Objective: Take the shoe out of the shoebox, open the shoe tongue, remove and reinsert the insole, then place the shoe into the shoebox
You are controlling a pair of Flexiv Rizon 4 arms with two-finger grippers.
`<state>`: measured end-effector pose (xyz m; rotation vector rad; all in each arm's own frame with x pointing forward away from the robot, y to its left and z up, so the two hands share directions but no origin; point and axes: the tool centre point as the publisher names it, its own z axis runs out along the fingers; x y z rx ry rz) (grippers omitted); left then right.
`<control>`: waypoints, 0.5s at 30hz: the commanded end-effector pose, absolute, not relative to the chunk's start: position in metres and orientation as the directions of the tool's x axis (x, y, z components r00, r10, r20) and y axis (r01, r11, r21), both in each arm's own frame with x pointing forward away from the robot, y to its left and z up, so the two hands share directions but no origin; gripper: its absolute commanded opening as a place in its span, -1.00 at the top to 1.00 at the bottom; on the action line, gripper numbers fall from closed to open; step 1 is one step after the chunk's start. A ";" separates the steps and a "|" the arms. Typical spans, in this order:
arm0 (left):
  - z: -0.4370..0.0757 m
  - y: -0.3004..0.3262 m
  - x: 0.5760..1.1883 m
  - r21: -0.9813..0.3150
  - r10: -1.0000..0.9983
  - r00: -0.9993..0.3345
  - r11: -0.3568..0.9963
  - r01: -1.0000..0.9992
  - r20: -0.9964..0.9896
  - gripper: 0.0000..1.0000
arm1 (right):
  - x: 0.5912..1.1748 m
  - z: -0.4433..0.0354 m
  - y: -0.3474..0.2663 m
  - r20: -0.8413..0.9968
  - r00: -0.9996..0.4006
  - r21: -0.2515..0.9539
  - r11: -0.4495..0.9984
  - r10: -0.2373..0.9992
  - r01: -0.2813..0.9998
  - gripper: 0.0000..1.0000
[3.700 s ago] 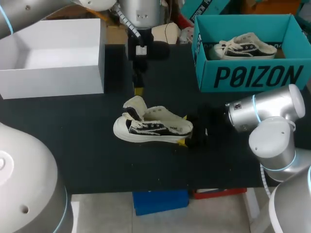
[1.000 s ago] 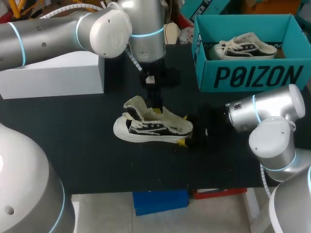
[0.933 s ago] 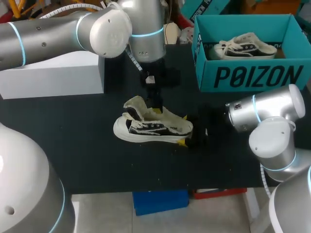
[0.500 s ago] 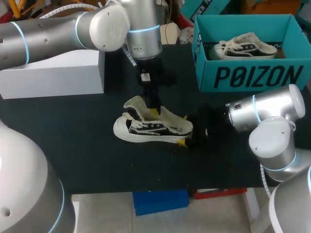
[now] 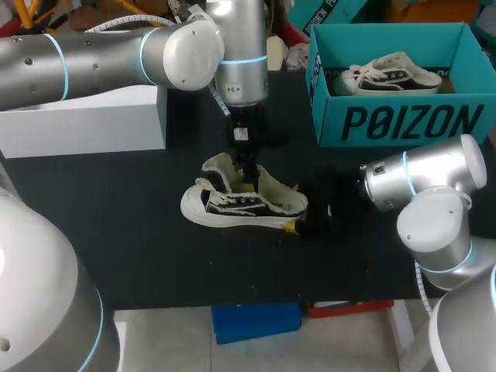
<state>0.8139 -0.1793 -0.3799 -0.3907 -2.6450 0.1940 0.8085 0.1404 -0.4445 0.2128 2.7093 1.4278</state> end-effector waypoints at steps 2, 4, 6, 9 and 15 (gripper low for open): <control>-0.394 -0.180 0.807 -0.206 0.301 -0.851 0.951 0.232 0.431 1.00 | 0.808 -0.448 0.138 0.002 -0.988 0.825 0.558 0.157 0.090 1.00; -0.394 -0.180 0.803 -0.210 0.303 -0.849 0.950 0.231 0.433 1.00 | 0.808 -0.448 0.138 0.002 -0.988 0.825 0.558 0.157 0.090 1.00; -0.395 -0.180 0.798 -0.212 0.305 -0.848 0.949 0.232 0.433 1.00 | 0.808 -0.448 0.138 0.002 -0.988 0.825 0.558 0.157 0.090 1.00; -0.397 -0.179 0.793 -0.215 0.305 -0.849 0.949 0.231 0.432 1.00 | 0.808 -0.448 0.138 0.002 -0.988 0.825 0.558 0.157 0.090 1.00; -0.403 -0.180 0.784 -0.221 0.300 -0.860 0.949 0.225 0.412 1.00 | 0.808 -0.448 0.138 0.002 -0.988 0.825 0.558 0.157 0.090 1.00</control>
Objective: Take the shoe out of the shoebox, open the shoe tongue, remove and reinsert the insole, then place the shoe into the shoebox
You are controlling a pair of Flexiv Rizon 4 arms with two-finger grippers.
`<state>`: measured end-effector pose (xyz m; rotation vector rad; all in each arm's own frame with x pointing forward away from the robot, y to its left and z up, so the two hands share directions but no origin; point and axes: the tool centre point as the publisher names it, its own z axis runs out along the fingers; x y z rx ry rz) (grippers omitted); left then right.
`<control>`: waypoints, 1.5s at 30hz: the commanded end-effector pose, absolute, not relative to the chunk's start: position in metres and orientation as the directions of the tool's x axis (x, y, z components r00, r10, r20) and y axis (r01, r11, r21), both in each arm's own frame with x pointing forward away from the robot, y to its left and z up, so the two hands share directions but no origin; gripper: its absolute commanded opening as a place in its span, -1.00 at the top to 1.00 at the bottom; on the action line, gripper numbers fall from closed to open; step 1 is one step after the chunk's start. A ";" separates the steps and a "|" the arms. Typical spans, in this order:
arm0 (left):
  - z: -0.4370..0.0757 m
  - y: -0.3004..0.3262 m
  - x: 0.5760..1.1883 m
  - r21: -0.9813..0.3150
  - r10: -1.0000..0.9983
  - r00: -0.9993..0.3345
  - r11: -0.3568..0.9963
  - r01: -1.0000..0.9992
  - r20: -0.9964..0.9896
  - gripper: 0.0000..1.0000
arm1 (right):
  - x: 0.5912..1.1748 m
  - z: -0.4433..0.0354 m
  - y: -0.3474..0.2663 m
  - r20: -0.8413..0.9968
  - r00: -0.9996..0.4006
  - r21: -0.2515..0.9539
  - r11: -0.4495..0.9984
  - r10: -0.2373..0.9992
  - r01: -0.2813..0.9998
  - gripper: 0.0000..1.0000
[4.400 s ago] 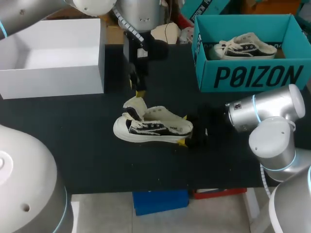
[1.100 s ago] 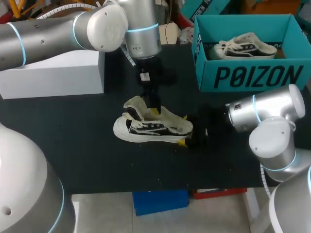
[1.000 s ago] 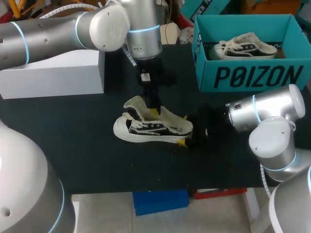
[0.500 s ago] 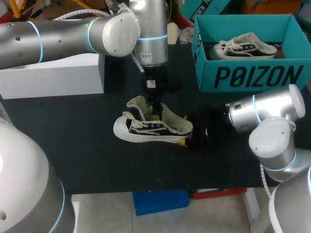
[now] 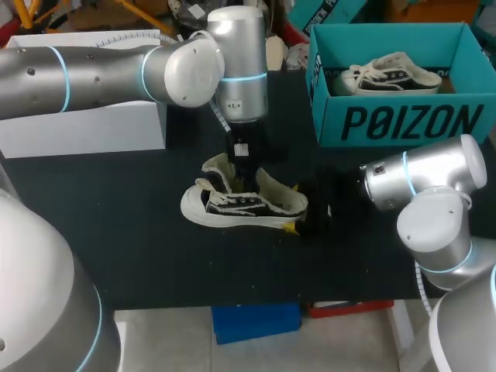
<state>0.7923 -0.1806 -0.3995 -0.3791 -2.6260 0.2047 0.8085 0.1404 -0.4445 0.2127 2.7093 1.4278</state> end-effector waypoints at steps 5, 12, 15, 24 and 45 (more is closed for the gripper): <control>-0.409 -0.179 0.776 -0.206 0.285 -0.881 0.953 0.220 0.377 1.00 | 0.808 -0.448 0.138 0.002 -0.988 0.825 0.558 0.157 0.090 1.00; -0.418 -0.175 0.773 -0.191 0.260 -0.883 0.961 0.198 0.390 1.00 | 0.808 -0.448 0.138 0.002 -0.988 0.825 0.558 0.157 0.090 1.00; -0.421 -0.174 0.771 -0.183 0.252 -0.889 0.964 0.195 0.382 1.00 | 0.808 -0.448 0.138 0.002 -0.988 0.825 0.558 0.157 0.090 1.00; -0.426 -0.173 0.775 -0.138 0.158 -0.916 0.984 0.114 0.369 1.00 | 0.808 -0.448 0.138 0.002 -0.988 0.825 0.558 0.157 0.090 1.00; -0.432 -0.183 0.770 -0.121 0.124 -0.928 0.989 0.086 0.352 0.12 | 0.808 -0.448 0.138 0.002 -0.988 0.825 0.558 0.157 0.090 1.00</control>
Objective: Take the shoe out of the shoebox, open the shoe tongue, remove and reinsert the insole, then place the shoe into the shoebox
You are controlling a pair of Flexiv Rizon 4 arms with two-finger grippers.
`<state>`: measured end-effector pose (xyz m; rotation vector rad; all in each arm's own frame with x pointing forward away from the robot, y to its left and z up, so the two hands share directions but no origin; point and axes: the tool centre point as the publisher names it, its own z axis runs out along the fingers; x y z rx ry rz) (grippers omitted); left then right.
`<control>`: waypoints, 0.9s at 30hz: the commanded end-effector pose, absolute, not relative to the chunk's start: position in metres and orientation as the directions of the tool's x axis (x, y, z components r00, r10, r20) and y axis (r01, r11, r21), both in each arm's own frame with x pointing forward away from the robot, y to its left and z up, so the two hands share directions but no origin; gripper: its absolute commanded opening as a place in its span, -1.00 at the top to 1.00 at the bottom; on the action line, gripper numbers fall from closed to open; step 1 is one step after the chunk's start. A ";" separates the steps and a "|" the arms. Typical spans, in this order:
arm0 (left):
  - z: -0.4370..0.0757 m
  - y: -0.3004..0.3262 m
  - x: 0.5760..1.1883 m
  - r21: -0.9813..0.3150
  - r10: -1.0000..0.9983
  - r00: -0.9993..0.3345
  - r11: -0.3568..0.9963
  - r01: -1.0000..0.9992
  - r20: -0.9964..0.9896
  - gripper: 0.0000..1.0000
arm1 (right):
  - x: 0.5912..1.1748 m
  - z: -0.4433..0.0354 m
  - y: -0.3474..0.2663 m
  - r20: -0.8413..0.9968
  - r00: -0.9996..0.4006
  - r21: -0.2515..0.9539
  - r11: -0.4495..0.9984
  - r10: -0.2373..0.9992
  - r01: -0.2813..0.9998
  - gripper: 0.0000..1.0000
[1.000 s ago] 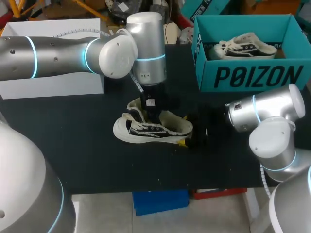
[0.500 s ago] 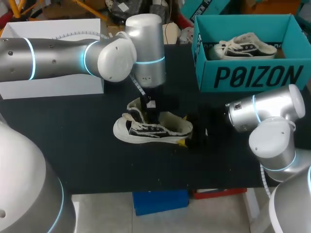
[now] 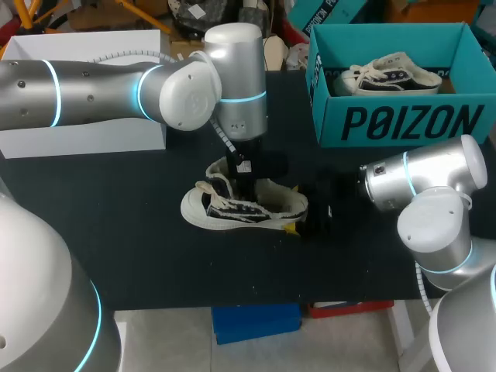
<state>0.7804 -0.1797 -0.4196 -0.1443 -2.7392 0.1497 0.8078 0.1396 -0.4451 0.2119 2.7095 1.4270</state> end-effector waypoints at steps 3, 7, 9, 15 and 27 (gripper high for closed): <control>-0.432 -0.183 0.771 -0.097 0.114 -0.945 0.991 0.089 0.307 0.12 | 0.808 -0.448 0.138 0.002 -0.988 0.825 0.558 0.157 0.090 1.00; -0.431 -0.181 0.772 -0.046 0.091 -0.972 0.996 0.083 0.215 0.12 | 0.808 -0.448 0.138 0.002 -0.988 0.825 0.558 0.157 0.090 1.00; -0.430 -0.178 0.775 -0.025 0.064 -0.987 0.998 0.061 0.147 0.08 | 0.808 -0.448 0.138 0.002 -0.988 0.825 0.558 0.157 0.090 1.00; -0.431 -0.173 0.777 0.040 0.028 -0.997 0.999 0.025 -0.078 0.01 | 0.808 -0.448 0.138 0.002 -0.988 0.825 0.558 0.157 0.090 1.00; -0.443 -0.168 0.794 0.048 0.066 -0.963 0.997 0.056 -0.260 0.06 | 0.808 -0.448 0.138 0.002 -0.988 0.825 0.558 0.157 0.090 1.00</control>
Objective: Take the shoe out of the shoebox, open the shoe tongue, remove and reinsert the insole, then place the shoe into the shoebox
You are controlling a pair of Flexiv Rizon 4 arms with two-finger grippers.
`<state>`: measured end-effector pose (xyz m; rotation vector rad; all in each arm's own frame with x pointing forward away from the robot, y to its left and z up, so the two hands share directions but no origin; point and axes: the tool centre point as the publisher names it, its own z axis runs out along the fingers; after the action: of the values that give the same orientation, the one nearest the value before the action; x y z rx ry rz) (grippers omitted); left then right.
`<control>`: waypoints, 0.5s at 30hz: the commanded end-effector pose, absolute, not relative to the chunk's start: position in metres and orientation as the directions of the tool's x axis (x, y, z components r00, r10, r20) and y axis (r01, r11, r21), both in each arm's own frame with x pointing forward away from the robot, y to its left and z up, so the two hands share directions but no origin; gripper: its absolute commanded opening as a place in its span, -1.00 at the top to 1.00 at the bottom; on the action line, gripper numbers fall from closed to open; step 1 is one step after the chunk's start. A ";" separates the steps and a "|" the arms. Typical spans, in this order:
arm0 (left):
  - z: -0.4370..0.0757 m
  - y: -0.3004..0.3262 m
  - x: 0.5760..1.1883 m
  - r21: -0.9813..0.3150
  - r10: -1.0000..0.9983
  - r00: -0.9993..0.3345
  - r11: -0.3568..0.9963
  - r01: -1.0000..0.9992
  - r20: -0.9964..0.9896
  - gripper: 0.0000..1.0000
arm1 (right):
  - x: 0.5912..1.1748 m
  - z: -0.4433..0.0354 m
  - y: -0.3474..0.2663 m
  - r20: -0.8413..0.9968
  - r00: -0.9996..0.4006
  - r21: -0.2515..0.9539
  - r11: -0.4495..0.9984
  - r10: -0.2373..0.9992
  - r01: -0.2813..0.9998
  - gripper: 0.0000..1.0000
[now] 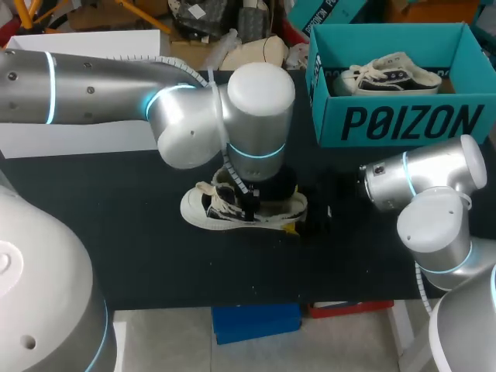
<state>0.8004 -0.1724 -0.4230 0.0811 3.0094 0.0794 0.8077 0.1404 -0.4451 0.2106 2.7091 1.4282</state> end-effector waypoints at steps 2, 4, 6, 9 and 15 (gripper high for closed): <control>-0.446 -0.168 0.794 0.057 0.059 -0.944 0.997 0.043 -0.324 0.08 | 0.808 -0.448 0.138 0.002 -0.988 0.825 0.558 0.157 0.090 1.00; -0.448 -0.167 0.795 0.063 0.046 -0.927 0.998 0.024 -0.372 0.08 | 0.808 -0.448 0.138 0.002 -0.988 0.825 0.558 0.157 0.090 1.00; -0.446 -0.166 0.799 0.046 0.022 -0.913 0.999 0.003 -0.408 0.08 | 0.808 -0.448 0.138 0.002 -0.988 0.825 0.558 0.157 0.090 1.00; -0.443 -0.166 0.808 0.034 0.007 -0.890 0.999 -0.010 -0.455 0.07 | 0.808 -0.448 0.138 0.002 -0.988 0.825 0.558 0.157 0.090 1.00; -0.434 -0.169 0.814 -0.007 -0.019 -0.845 1.000 -0.018 -0.535 0.27 | 0.808 -0.448 0.138 0.002 -0.988 0.825 0.558 0.157 0.090 1.00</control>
<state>0.8130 -0.1736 -0.4192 -0.0273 2.7331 0.0165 0.8082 0.1401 -0.4450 0.2121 2.7083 1.4281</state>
